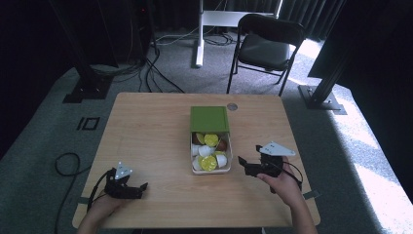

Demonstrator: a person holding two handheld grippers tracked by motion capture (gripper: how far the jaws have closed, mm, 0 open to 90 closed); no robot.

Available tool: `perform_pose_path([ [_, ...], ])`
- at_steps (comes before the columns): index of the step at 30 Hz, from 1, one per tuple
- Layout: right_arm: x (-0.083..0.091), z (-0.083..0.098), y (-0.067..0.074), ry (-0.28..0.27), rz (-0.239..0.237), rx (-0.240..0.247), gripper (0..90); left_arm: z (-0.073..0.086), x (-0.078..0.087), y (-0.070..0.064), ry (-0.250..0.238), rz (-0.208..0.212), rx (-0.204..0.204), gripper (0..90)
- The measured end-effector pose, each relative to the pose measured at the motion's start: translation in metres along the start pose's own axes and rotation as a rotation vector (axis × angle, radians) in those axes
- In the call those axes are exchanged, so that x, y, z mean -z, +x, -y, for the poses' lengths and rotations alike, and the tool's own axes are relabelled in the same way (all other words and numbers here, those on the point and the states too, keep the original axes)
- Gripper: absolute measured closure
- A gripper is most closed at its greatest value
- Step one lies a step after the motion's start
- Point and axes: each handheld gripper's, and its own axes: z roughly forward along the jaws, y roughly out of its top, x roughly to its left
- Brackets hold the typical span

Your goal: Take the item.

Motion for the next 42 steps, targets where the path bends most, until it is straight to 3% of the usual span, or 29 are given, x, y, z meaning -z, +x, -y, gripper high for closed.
perform_pose_path([
  [22,-0.024,-0.025,0.038,-0.028,-0.101,0.077,15.7,0.000,0.000,0.000,-0.002,0.000,0.002,2.8],
  [42,-0.060,-0.013,0.075,0.012,-0.140,0.124,31.3,0.000,0.000,0.000,-0.001,0.000,0.001,2.8],
])
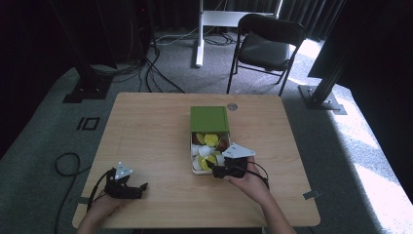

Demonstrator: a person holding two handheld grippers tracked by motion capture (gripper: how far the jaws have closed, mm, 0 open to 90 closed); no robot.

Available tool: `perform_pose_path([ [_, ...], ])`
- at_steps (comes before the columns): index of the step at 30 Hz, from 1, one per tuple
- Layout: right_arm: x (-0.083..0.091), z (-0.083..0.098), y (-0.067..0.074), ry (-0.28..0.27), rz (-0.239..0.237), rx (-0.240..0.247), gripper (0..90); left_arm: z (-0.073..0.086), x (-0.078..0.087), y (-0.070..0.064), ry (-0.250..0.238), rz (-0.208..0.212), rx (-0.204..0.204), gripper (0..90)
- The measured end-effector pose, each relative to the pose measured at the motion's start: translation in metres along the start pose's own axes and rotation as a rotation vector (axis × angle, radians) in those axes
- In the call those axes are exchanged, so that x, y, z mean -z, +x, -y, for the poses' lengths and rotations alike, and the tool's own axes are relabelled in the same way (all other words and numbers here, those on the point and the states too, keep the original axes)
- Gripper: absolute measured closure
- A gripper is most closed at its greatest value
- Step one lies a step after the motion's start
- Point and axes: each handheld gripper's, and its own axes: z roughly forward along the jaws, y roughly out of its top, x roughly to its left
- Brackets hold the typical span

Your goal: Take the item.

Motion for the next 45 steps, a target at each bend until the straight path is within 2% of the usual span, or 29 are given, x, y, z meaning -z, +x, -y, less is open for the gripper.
perform_pose_path([
  [9,-0.015,0.009,0.011,0.032,0.009,0.036,32.1,0.000,0.000,0.000,0.001,0.000,-0.002,2.8],
  [11,-0.018,0.011,0.014,0.047,0.022,0.064,32.2,0.000,0.000,0.000,0.001,0.000,-0.002,2.8],
  [19,-0.028,0.016,0.020,0.083,0.049,0.120,33.4,0.000,0.000,0.000,0.001,0.000,-0.002,2.8],
  [23,-0.031,0.017,0.021,0.082,0.053,0.111,33.8,0.000,0.000,0.000,0.001,0.000,-0.002,2.8],
  [28,-0.034,0.019,0.019,0.080,0.068,0.099,38.5,0.000,0.000,0.000,0.001,0.000,-0.002,2.8],
  [38,-0.039,0.019,0.020,0.087,0.089,0.075,39.6,0.000,0.000,0.000,0.001,0.000,-0.002,2.8],
  [45,-0.036,0.017,0.018,0.088,0.075,0.071,40.1,0.000,0.000,0.000,0.001,0.000,-0.002,2.8],
])
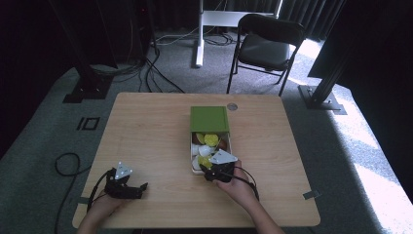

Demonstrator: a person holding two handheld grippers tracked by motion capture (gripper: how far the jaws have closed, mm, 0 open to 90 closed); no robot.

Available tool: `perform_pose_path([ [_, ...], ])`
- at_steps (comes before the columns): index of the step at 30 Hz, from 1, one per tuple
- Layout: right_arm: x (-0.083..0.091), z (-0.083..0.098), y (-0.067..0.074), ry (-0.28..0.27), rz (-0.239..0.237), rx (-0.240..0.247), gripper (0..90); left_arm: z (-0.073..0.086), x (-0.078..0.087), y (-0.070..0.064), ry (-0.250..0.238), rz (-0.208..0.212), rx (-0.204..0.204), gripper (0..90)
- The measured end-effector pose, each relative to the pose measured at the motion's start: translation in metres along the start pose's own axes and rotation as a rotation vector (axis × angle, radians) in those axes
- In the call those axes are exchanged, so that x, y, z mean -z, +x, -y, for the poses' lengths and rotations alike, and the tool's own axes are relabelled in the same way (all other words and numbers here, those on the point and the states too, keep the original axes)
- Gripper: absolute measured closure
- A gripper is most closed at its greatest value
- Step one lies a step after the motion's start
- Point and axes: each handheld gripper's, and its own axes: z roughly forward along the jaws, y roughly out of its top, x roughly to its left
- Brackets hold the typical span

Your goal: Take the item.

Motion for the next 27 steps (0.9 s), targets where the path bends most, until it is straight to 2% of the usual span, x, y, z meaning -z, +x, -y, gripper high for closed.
perform_pose_path([
  [10,0.008,-0.007,-0.001,-0.028,-0.014,-0.005,40.1,0.000,0.000,0.000,0.000,0.000,0.000,2.8],
  [15,0.013,-0.014,-0.003,-0.042,-0.017,0.015,40.2,0.000,0.000,0.000,0.000,0.000,0.000,2.8],
  [21,0.019,-0.025,-0.006,-0.076,-0.026,0.010,40.2,0.000,0.000,0.000,-0.002,0.000,0.002,2.8],
  [27,0.027,-0.034,-0.013,-0.124,-0.007,-0.007,40.2,0.000,0.000,0.000,0.000,0.000,0.000,2.8],
])
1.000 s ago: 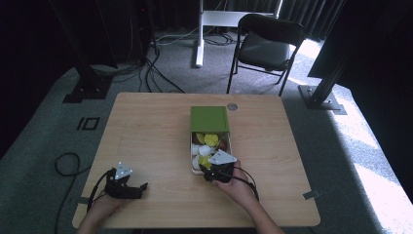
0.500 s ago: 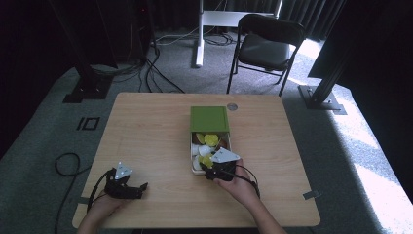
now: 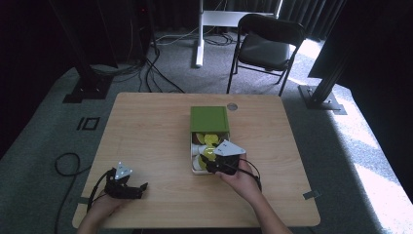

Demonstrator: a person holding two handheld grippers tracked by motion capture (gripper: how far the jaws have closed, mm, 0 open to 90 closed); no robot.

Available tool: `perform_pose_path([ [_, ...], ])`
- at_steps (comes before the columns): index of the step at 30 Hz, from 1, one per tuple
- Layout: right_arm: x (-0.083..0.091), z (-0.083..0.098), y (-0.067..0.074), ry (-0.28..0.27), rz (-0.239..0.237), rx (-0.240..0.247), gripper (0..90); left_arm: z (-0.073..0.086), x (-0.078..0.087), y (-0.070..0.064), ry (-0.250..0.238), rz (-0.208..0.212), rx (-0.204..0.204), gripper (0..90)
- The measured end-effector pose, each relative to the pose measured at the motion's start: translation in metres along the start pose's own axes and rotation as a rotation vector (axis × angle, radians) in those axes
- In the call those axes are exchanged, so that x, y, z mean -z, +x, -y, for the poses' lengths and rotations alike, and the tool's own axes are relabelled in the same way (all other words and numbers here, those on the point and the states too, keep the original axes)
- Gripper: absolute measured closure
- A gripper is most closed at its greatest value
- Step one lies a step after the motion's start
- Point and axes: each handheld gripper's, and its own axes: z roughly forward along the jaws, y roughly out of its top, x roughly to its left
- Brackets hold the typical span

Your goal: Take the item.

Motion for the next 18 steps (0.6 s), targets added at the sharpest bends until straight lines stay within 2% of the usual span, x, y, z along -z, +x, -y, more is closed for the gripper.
perform_pose_path([
  [12,0.020,-0.019,-0.025,-0.094,0.081,-0.024,40.3,0.000,0.000,0.000,-0.002,-0.001,0.000,2.8],
  [18,0.025,-0.021,-0.040,-0.114,0.120,-0.027,40.2,0.000,0.000,0.000,-0.001,-0.001,0.000,2.8],
])
